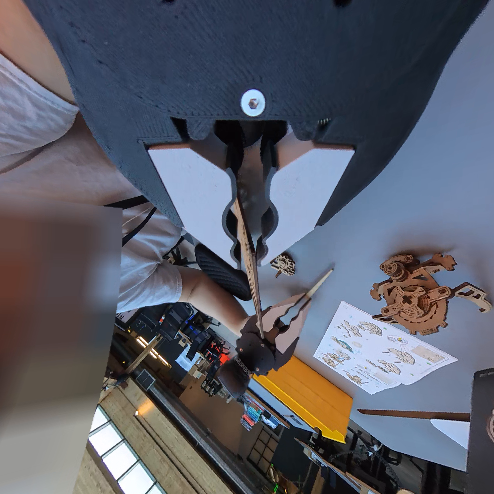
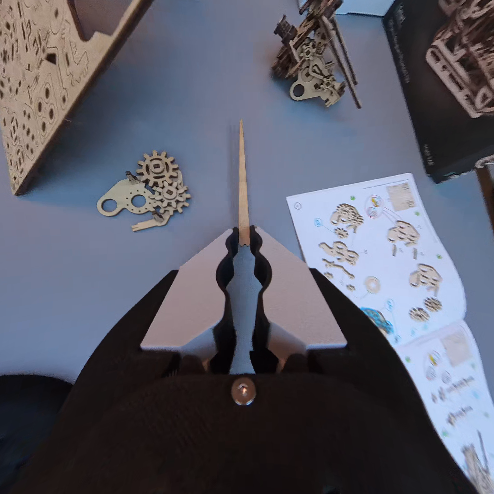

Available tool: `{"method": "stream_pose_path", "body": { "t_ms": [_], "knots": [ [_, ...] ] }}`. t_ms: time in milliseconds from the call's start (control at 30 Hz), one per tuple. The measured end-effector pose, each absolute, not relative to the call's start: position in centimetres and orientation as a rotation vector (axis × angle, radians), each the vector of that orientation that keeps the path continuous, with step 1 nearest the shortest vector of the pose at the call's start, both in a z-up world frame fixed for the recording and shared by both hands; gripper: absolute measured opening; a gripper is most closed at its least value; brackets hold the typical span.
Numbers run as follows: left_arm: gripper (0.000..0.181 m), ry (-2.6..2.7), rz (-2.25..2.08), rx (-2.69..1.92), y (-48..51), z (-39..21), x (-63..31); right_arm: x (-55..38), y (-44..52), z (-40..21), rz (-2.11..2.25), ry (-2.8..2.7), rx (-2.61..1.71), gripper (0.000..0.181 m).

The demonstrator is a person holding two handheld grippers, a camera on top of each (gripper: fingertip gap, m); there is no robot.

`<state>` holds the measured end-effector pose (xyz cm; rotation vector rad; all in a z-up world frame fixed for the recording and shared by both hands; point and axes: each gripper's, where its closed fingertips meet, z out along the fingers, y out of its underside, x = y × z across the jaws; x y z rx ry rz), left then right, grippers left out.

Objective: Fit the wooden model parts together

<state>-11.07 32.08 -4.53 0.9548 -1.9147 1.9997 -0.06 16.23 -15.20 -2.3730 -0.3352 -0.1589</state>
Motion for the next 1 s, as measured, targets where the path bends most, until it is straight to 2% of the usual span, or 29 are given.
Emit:
{"method": "stream_pose_path", "body": {
  "t_ms": [100,267,367,700,900,1000],
  "knots": [
    [0.001,-1.870,2.025,0.971,32.3,-4.2,-10.8,0.1,14.0,-10.6,-0.262,-0.245,-2.320,0.007],
    [0.000,-1.860,2.049,1.039,32.3,-3.6,-10.2,-4.2,11.0,-1.7,-0.447,-0.124,-2.248,0.007],
    [0.000,-1.885,2.098,1.014,31.3,-2.3,-10.1,-8.8,10.7,0.9,-0.351,-0.053,-2.230,0.006],
    [0.000,-1.919,2.236,1.074,28.9,-0.4,-10.4,-19.1,15.2,-1.1,0.350,0.247,-2.132,0.006],
    [0.000,-2.038,2.439,0.920,28.2,0.9,-12.6,-20.4,17.6,-1.1,0.413,0.354,-1.970,0.006],
    [0.000,-2.067,2.454,0.885,28.0,1.1,-12.9,-19.7,18.1,-1.8,0.288,0.382,-2.035,0.006]
  ]
}}
